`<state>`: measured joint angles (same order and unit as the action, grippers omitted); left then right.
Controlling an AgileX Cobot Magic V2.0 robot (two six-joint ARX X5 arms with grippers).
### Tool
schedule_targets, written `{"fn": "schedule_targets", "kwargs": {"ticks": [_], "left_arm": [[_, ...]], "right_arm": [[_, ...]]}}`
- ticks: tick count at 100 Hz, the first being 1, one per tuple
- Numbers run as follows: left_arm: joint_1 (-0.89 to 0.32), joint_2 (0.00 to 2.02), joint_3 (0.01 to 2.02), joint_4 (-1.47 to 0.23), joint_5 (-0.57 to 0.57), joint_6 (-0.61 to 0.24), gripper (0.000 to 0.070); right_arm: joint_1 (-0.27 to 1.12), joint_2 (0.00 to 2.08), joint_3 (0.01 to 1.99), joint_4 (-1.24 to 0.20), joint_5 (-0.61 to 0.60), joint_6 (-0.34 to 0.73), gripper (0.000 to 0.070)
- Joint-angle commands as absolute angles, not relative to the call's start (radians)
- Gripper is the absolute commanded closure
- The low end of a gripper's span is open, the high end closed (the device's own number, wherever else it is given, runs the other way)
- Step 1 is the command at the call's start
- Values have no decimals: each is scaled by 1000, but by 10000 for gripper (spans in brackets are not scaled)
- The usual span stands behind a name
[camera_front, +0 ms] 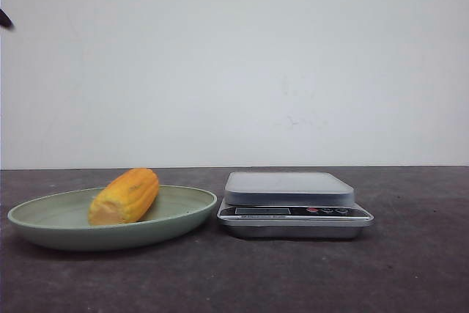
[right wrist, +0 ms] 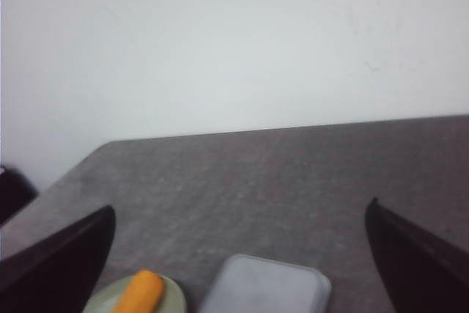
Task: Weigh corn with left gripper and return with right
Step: 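Lower the left gripper over the corn cob on the green plate and close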
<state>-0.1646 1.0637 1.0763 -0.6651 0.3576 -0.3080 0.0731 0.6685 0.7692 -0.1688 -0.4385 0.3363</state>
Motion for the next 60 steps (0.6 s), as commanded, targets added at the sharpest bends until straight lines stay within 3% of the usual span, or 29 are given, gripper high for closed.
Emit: {"fn": "schedule_targets", "kwargs": {"ticks": [1,29,60], "left_arm": [[-179,1128,1093,-633,329,-336,78],[-270,1451,1093,-567,306,-433,71],[-380,1730,1139,-535,277,-440,76]], "right_arm": [[77,672,784,-158,-436,326,0],[78,672,784,-164,-437,333,0],[105,673,784,-197,-437,360,0]]}}
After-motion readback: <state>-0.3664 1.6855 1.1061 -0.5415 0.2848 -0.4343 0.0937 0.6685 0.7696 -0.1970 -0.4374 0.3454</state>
